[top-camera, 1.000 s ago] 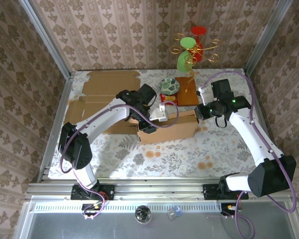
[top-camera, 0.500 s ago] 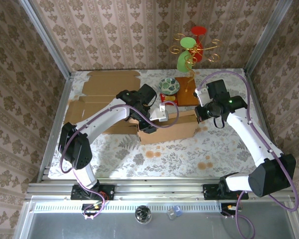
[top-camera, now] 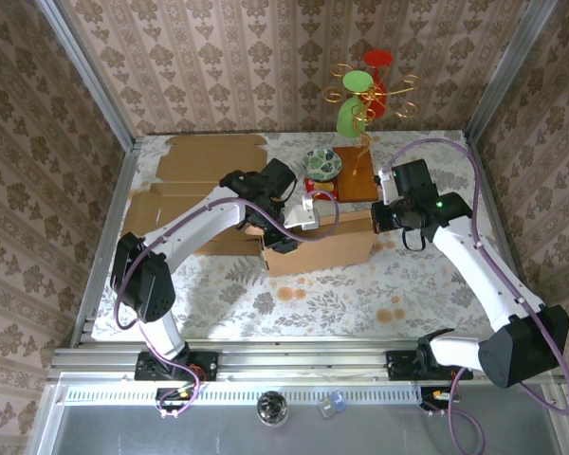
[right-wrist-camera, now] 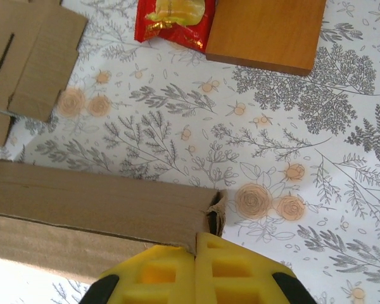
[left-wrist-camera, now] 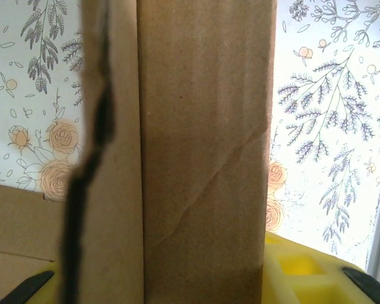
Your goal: Fold the paper box
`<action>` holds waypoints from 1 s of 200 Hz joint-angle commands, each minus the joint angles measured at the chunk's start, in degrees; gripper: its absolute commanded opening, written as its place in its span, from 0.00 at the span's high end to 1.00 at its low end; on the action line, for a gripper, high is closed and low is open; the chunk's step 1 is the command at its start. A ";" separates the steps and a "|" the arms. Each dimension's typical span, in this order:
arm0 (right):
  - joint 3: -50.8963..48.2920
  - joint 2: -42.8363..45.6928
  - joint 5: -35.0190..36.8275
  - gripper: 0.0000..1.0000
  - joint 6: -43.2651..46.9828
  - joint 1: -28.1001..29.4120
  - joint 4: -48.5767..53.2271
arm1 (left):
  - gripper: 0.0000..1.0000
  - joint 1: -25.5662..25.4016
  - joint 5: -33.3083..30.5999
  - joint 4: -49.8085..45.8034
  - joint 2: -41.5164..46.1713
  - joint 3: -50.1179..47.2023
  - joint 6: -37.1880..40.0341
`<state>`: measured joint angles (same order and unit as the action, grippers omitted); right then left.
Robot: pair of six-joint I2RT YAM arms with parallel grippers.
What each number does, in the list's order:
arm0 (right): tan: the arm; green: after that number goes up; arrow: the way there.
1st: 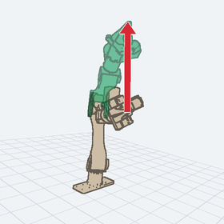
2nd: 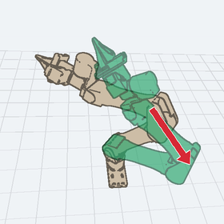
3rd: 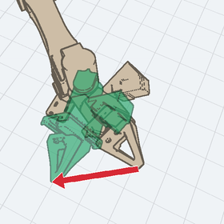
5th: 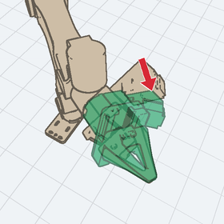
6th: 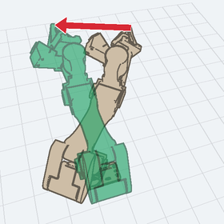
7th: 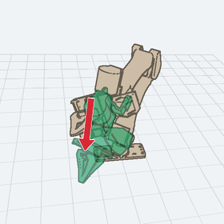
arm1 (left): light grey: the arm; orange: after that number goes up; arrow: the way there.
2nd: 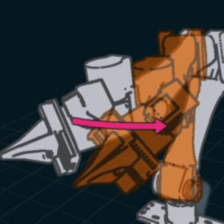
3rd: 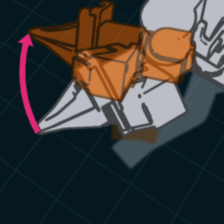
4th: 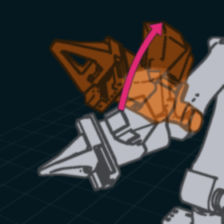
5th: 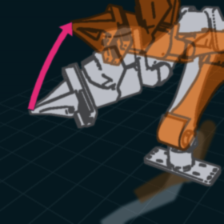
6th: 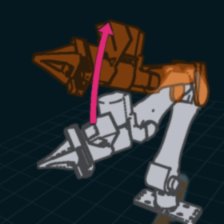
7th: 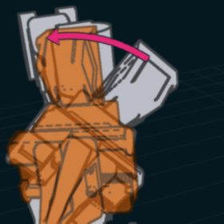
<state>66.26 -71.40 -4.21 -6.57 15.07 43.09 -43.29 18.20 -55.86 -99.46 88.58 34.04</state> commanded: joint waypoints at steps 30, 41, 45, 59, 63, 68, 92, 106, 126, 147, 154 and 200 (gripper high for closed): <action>-8.63 5.80 1.53 1.00 -4.36 0.73 -7.51 | 0.61 2.05 0.45 0.22 0.50 1.69 -3.35; -11.12 7.26 2.43 1.00 -4.84 1.22 -9.83 | 0.60 2.18 0.48 0.39 0.31 1.74 -3.77; -12.00 7.75 2.75 1.00 -5.02 1.42 -10.57 | 0.58 2.17 0.52 0.53 0.27 1.70 -3.97; -14.41 9.43 4.44 1.00 -5.47 2.32 -12.02 | 0.53 2.37 0.26 1.08 0.36 1.69 -4.79; -14.94 9.94 5.07 1.00 -5.58 2.61 -13.76 | 0.52 2.41 0.38 1.26 0.38 1.67 -5.14; -15.87 10.49 5.96 1.00 -5.72 3.12 -14.45 | 0.50 2.61 0.40 1.63 0.57 1.53 -5.72; -18.59 12.52 8.68 1.00 -6.53 4.30 -16.91 | 0.40 3.10 0.63 3.92 1.75 0.39 -8.69; -18.59 12.60 9.38 1.00 -7.04 4.52 -16.94 | 0.35 3.34 1.73 6.39 3.40 -1.40 -10.41; -17.93 12.21 10.39 1.00 -7.21 5.36 -17.19 | 0.31 3.71 2.47 10.57 6.51 -4.48 -13.26; -17.24 11.50 11.39 1.00 -7.41 6.22 -17.19 | 0.21 4.10 2.35 14.52 9.73 -7.01 -16.40; -17.06 11.30 11.73 1.00 -7.57 6.45 -17.17 | 0.16 4.28 2.20 15.82 10.74 -7.72 -17.38; -16.14 10.14 12.73 1.00 -8.20 7.18 -17.01 | 0.00 6.73 1.22 25.34 20.42 -14.44 -24.23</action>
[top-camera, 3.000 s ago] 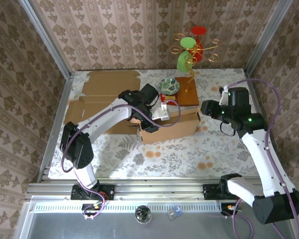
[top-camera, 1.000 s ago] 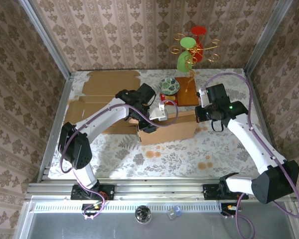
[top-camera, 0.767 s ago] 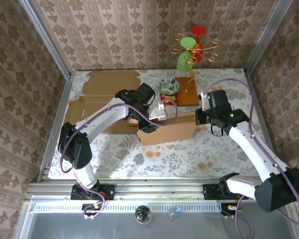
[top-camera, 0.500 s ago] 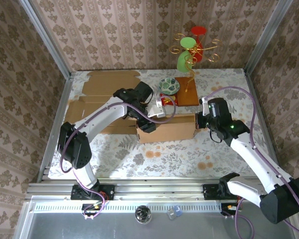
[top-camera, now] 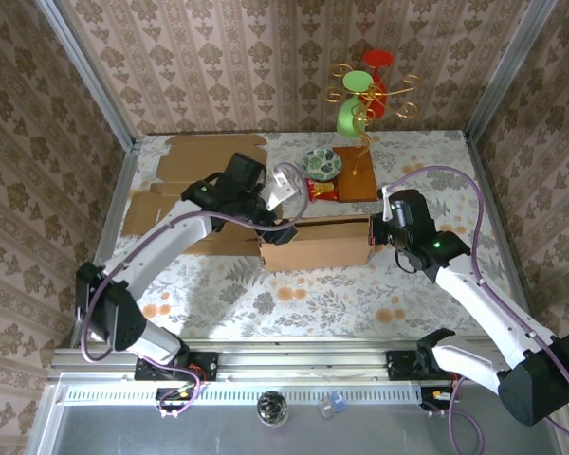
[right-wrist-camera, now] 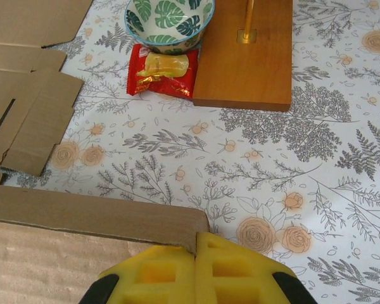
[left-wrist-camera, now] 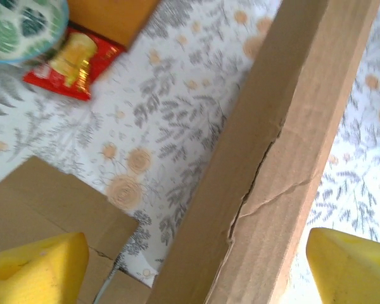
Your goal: Fold the paper box
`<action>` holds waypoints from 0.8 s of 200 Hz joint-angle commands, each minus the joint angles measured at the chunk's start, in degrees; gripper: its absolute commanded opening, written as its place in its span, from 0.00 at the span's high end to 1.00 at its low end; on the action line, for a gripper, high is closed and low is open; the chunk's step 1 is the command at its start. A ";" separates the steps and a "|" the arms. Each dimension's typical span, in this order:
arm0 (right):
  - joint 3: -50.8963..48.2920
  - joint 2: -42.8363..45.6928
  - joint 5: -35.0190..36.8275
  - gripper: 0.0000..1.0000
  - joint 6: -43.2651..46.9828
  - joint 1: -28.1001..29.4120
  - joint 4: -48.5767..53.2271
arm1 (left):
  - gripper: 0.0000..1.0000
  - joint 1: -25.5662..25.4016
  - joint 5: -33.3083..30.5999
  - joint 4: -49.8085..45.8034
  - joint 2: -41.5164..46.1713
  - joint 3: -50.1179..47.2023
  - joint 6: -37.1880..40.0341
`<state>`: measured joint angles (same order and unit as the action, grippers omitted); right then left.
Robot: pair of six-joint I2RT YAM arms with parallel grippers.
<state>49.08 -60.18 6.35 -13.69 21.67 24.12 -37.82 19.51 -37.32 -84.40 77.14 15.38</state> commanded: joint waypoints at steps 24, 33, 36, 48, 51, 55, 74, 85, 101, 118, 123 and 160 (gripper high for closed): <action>1.71 -1.05 2.35 1.00 -1.23 0.72 2.16 | 0.03 1.44 -6.13 8.46 13.27 -8.36 -5.27; 1.81 -1.14 2.35 1.00 -1.19 0.74 2.15 | 0.07 1.95 -7.38 6.40 15.39 -9.33 -5.23; 1.85 -1.16 2.35 1.00 -1.24 0.76 2.17 | 0.09 2.23 -7.71 5.41 15.88 -9.55 -5.30; 1.95 -1.25 2.22 1.00 -1.23 0.89 2.26 | 0.18 3.63 -6.94 0.41 16.78 -9.17 -5.67; 2.02 -1.32 2.18 1.00 -1.22 0.85 2.27 | 0.19 3.90 -6.60 -0.75 16.88 -8.98 -5.73; 2.11 -1.34 2.18 1.00 -1.25 0.83 2.34 | 0.21 4.29 -6.30 -2.21 16.90 -8.75 -5.93; 2.38 -1.42 1.86 1.00 -1.23 0.85 2.43 | 0.24 5.72 -5.13 -7.55 16.19 -7.31 -6.93; 2.65 -1.69 1.67 1.00 -1.11 0.90 2.80 | 0.25 6.55 -3.27 -9.36 15.16 -6.09 -7.07; 2.78 -1.93 1.56 1.00 -1.13 0.93 3.02 | 0.26 7.06 -1.62 -11.06 13.30 -4.15 -6.35; 2.47 -1.78 1.46 1.00 -1.10 0.93 3.04 | 0.26 7.07 -1.37 -11.86 11.13 -2.42 -4.81; 2.43 -1.70 1.47 1.00 -1.14 0.94 3.04 | 0.26 7.14 -1.72 -12.09 10.50 -1.92 -4.45; 2.23 -1.43 1.56 1.00 -1.43 1.07 3.13 | 0.34 7.15 -2.59 -13.56 6.28 0.76 -3.44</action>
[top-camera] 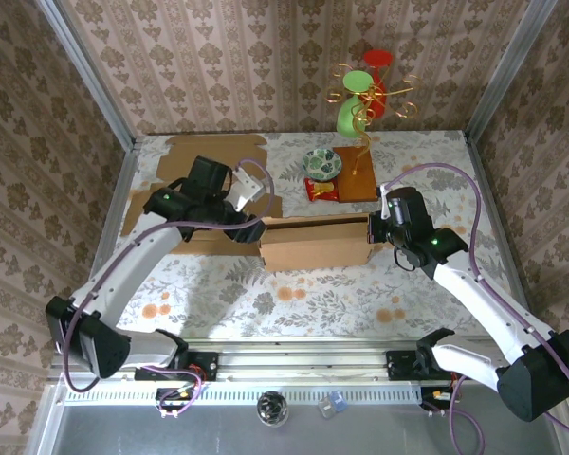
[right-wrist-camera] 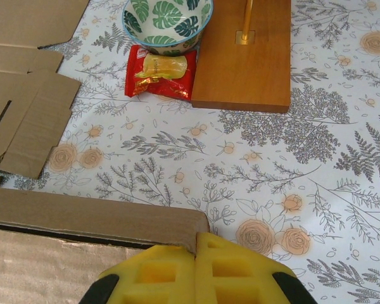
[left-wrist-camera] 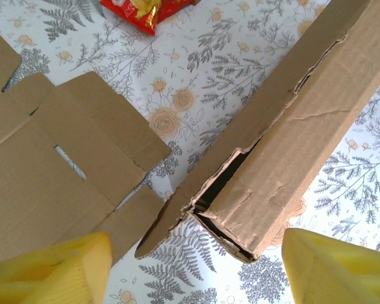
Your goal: Fold the paper box
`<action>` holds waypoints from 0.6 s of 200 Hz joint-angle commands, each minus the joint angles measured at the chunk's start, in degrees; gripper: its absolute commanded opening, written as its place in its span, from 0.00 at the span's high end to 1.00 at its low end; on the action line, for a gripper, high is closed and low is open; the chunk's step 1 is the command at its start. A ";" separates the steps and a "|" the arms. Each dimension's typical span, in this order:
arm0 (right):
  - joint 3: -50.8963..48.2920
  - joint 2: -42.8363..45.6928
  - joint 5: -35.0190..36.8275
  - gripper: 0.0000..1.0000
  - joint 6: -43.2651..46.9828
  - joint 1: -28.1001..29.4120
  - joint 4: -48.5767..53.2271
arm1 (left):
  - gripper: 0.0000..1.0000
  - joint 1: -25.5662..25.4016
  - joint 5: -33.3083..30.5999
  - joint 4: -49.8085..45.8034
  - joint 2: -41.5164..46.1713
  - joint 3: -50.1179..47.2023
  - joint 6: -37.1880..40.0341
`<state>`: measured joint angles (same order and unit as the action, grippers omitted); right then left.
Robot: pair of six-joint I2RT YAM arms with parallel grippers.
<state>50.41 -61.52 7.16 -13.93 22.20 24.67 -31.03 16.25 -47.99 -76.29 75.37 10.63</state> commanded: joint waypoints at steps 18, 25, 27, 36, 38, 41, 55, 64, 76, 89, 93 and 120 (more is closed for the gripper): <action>0.65 -0.01 0.67 1.00 -1.49 0.48 2.50 | 0.37 0.35 0.62 -3.29 -2.93 3.10 1.49; 0.56 -0.01 0.66 1.00 -1.54 0.49 2.49 | 0.38 0.27 0.79 -3.31 -3.15 3.10 1.61; 0.56 -0.01 0.60 1.00 -1.63 0.55 2.56 | 0.38 0.26 0.80 -3.27 -3.23 3.07 1.64; 0.52 -0.01 0.57 1.00 -1.73 0.55 2.49 | 0.42 0.26 1.16 -3.20 -3.33 2.94 1.78; 0.49 -0.01 0.53 1.00 -1.80 0.56 2.45 | 0.44 0.31 1.29 -3.17 -3.34 2.94 1.83; 0.48 -0.01 0.47 1.00 -1.87 0.50 2.41 | 0.46 0.27 1.44 -3.31 -3.46 2.86 1.90; 0.47 -0.03 0.49 1.00 -2.05 0.48 2.36 | 0.50 0.26 1.70 -3.77 -3.76 2.70 2.02; 0.56 -0.09 0.50 1.00 -2.01 0.51 2.41 | 0.51 0.26 1.39 -3.87 -3.86 2.43 1.95; 0.56 -0.18 0.49 1.00 -2.02 0.55 2.36 | 0.51 0.26 1.06 -3.73 -3.78 1.91 2.04; 0.56 -0.34 0.49 1.00 -2.14 0.50 2.32 | 0.52 0.18 0.83 -3.52 -3.77 1.45 2.22; 0.55 -0.36 0.41 1.00 -2.08 0.49 2.32 | 0.52 0.11 0.80 -3.50 -3.82 1.34 2.27; 0.56 -0.62 0.40 1.00 -2.23 0.52 2.16 | 0.61 -0.05 0.33 -2.98 -4.43 0.92 1.99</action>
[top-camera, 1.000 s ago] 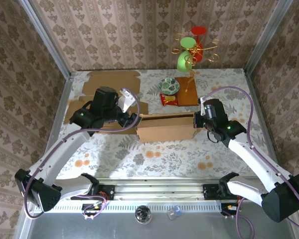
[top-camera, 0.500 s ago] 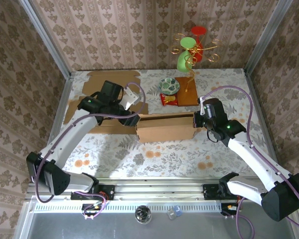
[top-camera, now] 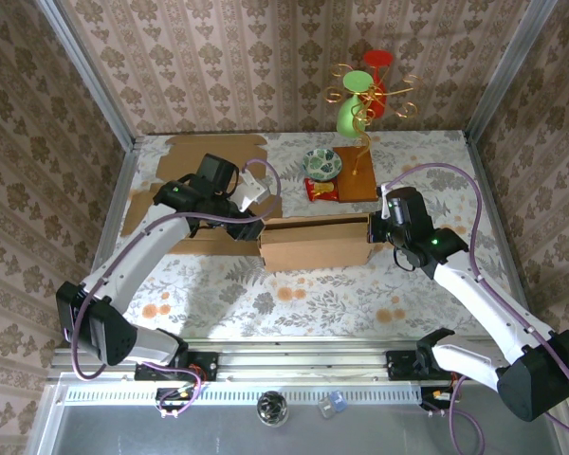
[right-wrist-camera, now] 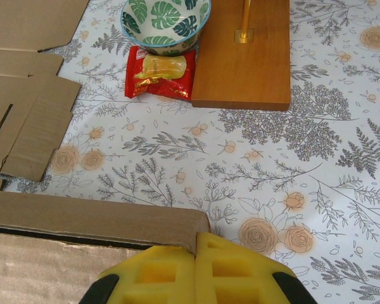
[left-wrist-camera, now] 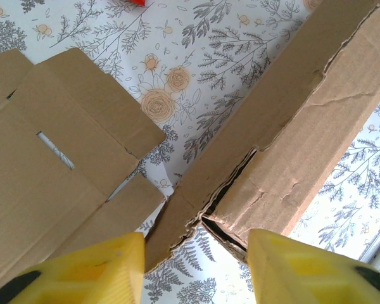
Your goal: Fold the paper box
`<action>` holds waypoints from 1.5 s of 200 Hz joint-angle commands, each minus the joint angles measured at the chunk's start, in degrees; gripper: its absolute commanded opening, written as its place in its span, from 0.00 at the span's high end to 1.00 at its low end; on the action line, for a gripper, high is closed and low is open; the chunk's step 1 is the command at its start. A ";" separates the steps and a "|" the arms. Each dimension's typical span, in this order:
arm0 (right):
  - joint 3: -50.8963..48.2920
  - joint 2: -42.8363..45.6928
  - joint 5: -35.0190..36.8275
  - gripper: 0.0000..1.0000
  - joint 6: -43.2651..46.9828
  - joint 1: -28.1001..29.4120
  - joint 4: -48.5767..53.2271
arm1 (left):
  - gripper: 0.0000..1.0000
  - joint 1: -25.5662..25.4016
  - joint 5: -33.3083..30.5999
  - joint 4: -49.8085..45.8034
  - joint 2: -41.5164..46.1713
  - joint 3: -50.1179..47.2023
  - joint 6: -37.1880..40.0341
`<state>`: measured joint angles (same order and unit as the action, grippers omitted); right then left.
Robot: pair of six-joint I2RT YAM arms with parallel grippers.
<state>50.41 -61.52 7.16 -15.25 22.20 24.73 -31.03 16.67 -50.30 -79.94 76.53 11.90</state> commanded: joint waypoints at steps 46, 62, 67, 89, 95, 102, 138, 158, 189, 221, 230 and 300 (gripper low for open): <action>0.65 -0.78 0.75 1.00 -1.06 0.52 2.25 | 0.68 -0.60 -0.14 -0.30 -1.53 -0.25 0.58; 0.65 -0.97 0.84 1.00 -1.19 0.57 2.27 | 0.69 -1.09 -0.68 -0.39 -1.40 -0.49 0.72; 0.64 -0.97 0.77 1.00 -1.31 0.57 2.22 | 0.69 -1.22 -0.87 -0.32 -1.52 -0.65 0.67; 0.68 -1.02 0.91 1.00 -1.53 0.56 2.09 | 0.78 -1.57 -1.42 -0.25 -1.44 -1.19 0.20; 0.74 -1.13 0.84 1.00 -1.54 0.58 2.04 | 0.80 -1.66 -1.54 -0.31 -1.42 -1.25 -0.06; 0.78 -1.15 0.93 1.00 -1.57 0.61 2.12 | 0.81 -1.75 -1.50 -0.29 -1.42 -1.20 -0.36; 0.95 -1.85 0.84 1.00 -2.83 0.74 1.83 | 0.79 -3.07 -3.10 -0.49 -1.16 -1.60 -4.12; 0.98 -2.18 1.40 1.00 -3.84 1.54 1.65 | 0.80 -3.93 -4.03 -0.58 -1.09 -1.96 -7.75; 1.24 -2.89 2.66 1.00 -4.65 2.58 1.56 | 0.88 -4.92 -4.13 -0.49 -1.07 -2.00 -15.01; 1.27 -3.35 3.30 1.00 -5.01 2.94 1.62 | 0.92 -5.11 -4.46 -0.46 -0.56 -1.99 -21.02; 1.34 -3.43 3.43 1.00 -5.01 3.03 1.62 | 0.93 -4.94 -4.42 -1.18 -0.84 -1.16 -22.20; 1.05 -3.34 4.27 1.00 -5.62 3.20 2.15 | 0.96 -4.39 -2.65 -6.21 -2.76 2.81 -32.99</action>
<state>51.40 -63.86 11.40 -19.57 24.71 23.70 -35.55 12.08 -52.99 -82.15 77.47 -14.15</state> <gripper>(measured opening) 0.066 0.051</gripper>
